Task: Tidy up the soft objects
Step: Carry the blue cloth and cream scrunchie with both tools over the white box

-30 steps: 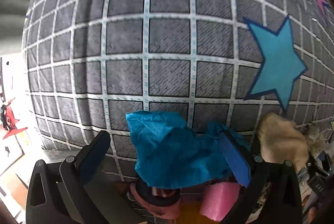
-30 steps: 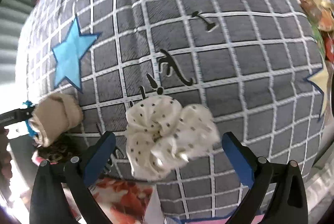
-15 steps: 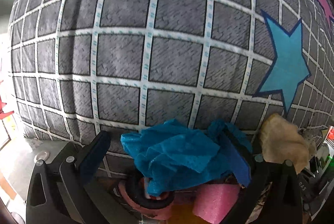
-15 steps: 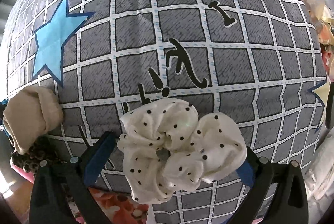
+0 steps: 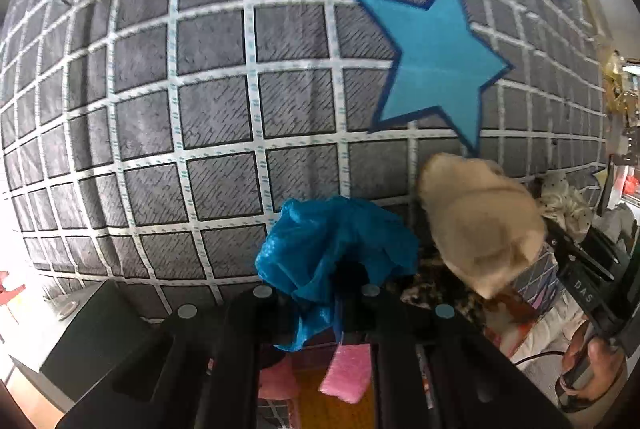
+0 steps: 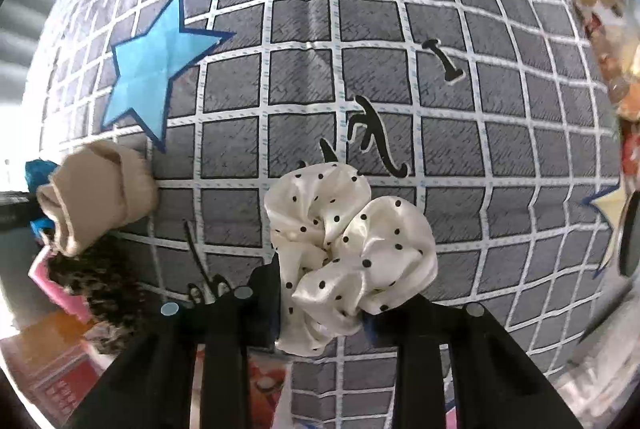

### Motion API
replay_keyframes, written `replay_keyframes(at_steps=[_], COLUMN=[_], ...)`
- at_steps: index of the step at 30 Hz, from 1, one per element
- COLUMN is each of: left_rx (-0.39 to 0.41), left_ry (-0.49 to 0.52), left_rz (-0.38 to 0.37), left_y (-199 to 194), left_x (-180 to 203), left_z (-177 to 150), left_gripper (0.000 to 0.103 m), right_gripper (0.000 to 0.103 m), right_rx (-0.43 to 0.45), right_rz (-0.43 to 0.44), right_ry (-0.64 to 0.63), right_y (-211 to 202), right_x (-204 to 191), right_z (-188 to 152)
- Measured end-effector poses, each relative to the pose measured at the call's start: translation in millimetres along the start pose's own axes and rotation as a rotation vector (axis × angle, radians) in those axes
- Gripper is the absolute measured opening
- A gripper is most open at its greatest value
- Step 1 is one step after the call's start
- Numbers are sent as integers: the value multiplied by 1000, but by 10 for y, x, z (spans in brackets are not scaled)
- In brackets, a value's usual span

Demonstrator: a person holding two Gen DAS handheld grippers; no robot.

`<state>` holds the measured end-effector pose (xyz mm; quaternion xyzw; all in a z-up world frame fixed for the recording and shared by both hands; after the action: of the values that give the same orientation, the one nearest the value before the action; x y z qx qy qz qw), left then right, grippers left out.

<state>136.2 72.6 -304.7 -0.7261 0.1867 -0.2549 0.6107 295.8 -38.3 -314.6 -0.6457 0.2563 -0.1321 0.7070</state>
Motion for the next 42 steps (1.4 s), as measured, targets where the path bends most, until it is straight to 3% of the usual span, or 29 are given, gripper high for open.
replay_keyframes(at_steps=[6,15,20,31,42], left_rx=[130,265,337,416,434], left_ry=[-28,0,52,136,256], left_rz=[5,10,25,-32,-111], left_y=[-529,-1208,-1374,-1634,-1894], left_x=[-38,-14,89,436,788], left_z=[-33,-139,-143,-498,-1157], left_gripper=[13,13,13,13,13], right_gripper=[30,30,30,31,30], right_rx=[47,79,97,131,130], right_rz=[93,128,140,133,109], right_ry=[20,48,58,47,31], right_y=[-293,-759,-965,-1237,-1419], right_x=[-54,-94,-120,-239,-345], right_z=[-85,-209,-303,-587,-1096])
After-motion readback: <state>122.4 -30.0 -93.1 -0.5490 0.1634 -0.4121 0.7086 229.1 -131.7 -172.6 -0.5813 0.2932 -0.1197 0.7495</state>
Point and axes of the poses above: each gripper's, at about its wrist camera, not at the fingertips, and y roughly the way its jaws point, x to its right, z to its top, the point moved 9 cm from there along y, roughly the way its jaws point, and after that the axes turned 5 degrees about x, right-handed, at the moved point
